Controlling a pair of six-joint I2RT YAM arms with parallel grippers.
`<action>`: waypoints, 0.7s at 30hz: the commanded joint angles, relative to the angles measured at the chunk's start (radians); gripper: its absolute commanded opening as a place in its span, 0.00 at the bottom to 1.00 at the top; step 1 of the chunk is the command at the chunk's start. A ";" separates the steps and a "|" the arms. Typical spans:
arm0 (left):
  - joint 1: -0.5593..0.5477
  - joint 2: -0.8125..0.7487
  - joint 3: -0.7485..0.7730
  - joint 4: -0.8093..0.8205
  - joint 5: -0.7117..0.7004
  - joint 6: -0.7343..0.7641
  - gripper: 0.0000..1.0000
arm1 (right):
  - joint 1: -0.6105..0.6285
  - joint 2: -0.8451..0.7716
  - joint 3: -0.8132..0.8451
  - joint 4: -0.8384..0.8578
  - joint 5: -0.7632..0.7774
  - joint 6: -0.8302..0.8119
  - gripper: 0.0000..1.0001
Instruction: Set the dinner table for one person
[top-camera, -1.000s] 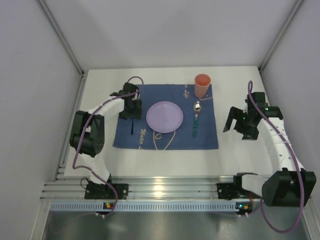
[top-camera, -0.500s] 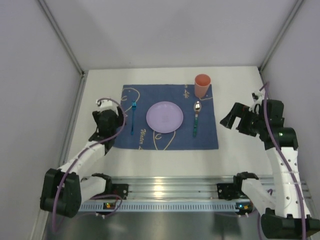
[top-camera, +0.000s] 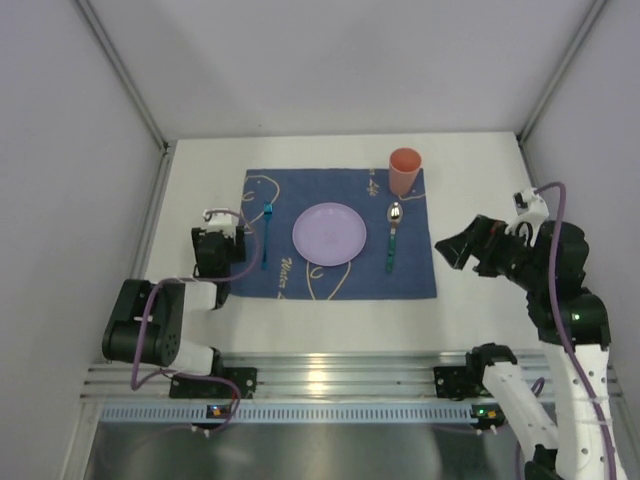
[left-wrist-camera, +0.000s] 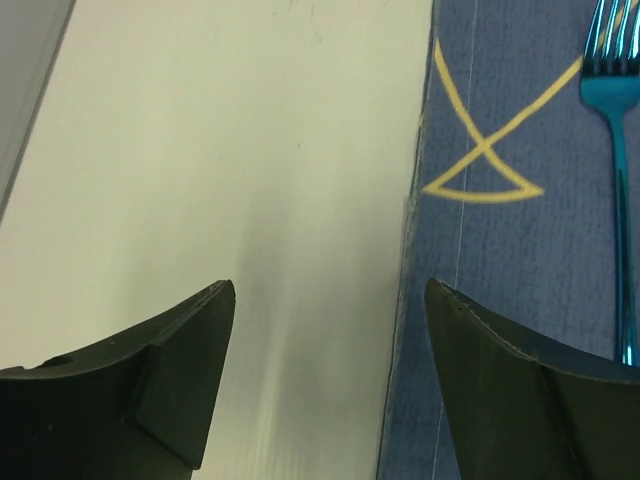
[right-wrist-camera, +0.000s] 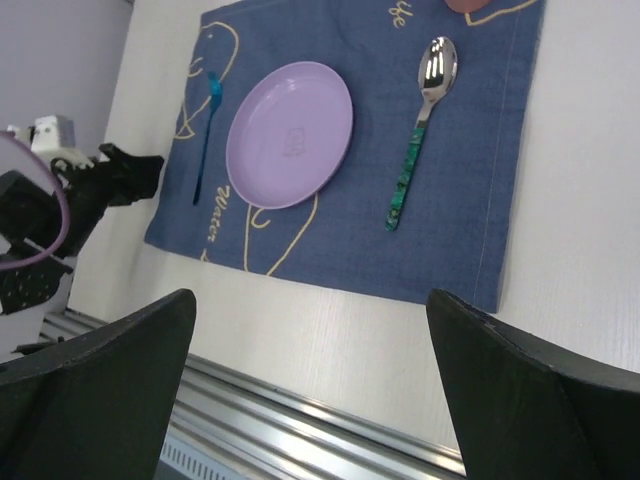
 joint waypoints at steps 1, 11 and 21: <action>0.053 0.054 0.115 0.078 0.105 -0.017 0.81 | 0.020 -0.068 -0.022 0.079 -0.052 -0.023 1.00; 0.143 0.163 0.013 0.380 0.350 -0.101 0.89 | 0.020 -0.043 -0.042 0.114 -0.052 0.004 1.00; 0.140 0.171 0.006 0.411 0.344 -0.100 0.99 | 0.020 -0.172 -0.217 0.248 0.043 0.170 1.00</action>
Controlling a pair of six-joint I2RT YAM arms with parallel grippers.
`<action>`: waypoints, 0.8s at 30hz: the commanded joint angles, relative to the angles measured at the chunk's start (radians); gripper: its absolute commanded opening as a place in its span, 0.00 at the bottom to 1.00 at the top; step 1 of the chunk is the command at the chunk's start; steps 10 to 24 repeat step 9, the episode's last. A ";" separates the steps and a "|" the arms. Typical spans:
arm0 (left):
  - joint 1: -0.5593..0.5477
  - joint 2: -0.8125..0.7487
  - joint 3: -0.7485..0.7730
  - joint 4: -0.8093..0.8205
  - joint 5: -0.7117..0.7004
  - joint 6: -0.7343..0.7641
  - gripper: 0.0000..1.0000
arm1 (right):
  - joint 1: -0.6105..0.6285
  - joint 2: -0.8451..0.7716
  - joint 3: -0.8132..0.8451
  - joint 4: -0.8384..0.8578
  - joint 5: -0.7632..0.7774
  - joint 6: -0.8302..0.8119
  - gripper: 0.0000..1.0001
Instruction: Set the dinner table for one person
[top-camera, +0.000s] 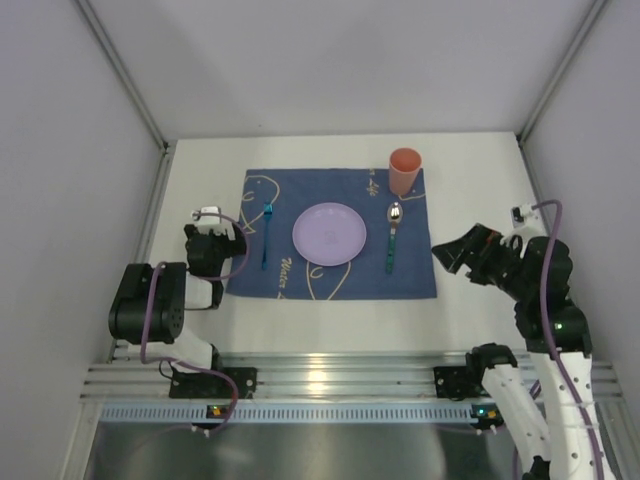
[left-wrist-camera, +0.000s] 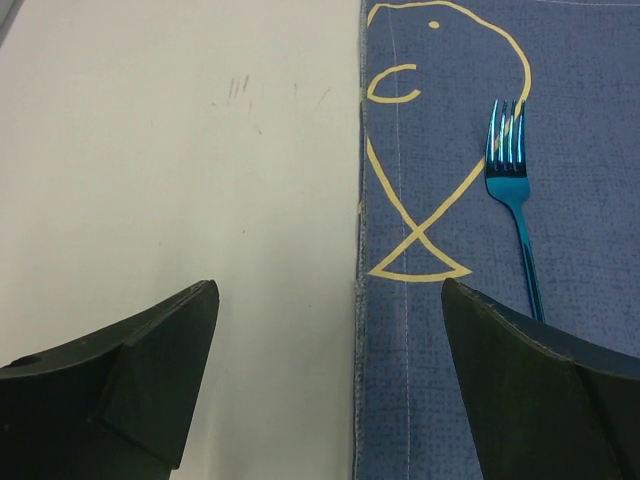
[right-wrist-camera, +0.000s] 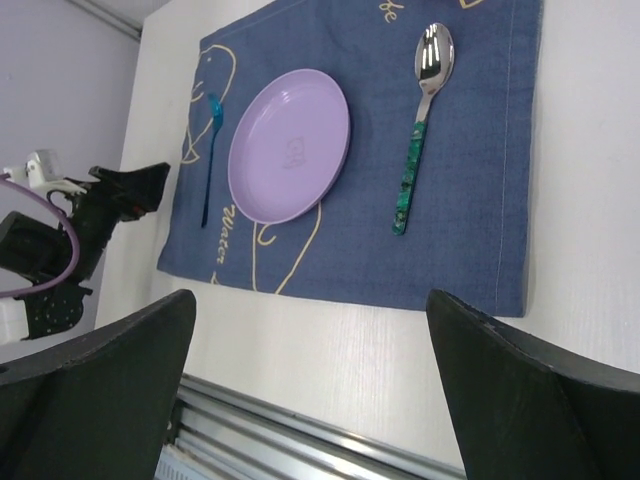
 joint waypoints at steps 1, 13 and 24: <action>0.000 -0.004 -0.008 0.087 0.023 -0.006 0.99 | 0.009 -0.067 -0.037 0.101 0.030 0.036 1.00; -0.002 -0.006 -0.008 0.088 0.019 -0.006 0.99 | 0.010 -0.183 -0.046 0.125 0.244 -0.020 1.00; -0.002 -0.006 -0.008 0.088 0.019 -0.006 0.99 | 0.010 -0.183 -0.046 0.125 0.244 -0.020 1.00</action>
